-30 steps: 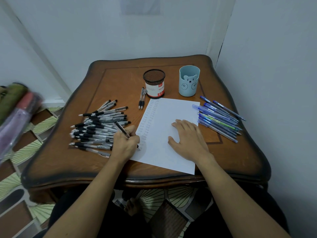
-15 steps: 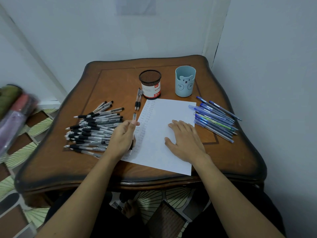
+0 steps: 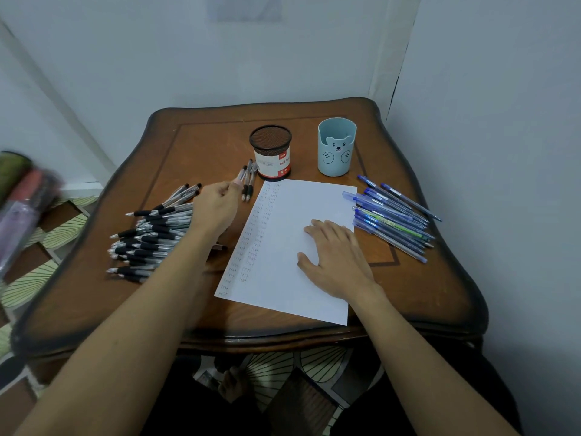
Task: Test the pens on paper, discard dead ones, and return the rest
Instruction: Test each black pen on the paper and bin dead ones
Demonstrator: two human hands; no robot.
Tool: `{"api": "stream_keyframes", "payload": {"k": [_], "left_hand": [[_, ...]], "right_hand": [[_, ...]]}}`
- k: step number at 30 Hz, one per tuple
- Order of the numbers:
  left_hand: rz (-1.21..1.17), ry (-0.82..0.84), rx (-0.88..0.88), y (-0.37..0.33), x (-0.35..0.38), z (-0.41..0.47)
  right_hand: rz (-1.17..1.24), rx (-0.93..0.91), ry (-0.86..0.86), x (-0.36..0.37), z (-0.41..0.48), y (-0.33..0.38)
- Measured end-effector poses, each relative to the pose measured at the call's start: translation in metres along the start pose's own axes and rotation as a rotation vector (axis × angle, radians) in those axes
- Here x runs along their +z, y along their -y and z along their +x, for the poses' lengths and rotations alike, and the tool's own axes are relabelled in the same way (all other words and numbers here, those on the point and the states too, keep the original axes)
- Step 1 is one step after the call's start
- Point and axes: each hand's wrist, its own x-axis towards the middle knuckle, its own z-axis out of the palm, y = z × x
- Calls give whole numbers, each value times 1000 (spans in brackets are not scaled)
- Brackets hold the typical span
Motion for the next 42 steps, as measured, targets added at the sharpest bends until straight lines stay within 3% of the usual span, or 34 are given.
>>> {"api": "stream_keyframes", "payload": {"k": [11,21,27,30,35,42], "left_hand": [[342,-69,-53,1,28,49],[417,49,137,-7,29,45],[424,-80,147,1,9,39],[600,-154,82,12,-3,35],[767,-31,-126,29,-14,28],[768,-98,-66,30,-16,15]], "right_hand": [[17,12,25,1,1,-1],[16,14,20,1,1,-1],[8,12,13,1,1,0],[15,11,9,1,0,0],[14,14,10,0,1,0],[4,19,7,1,0,1]]}}
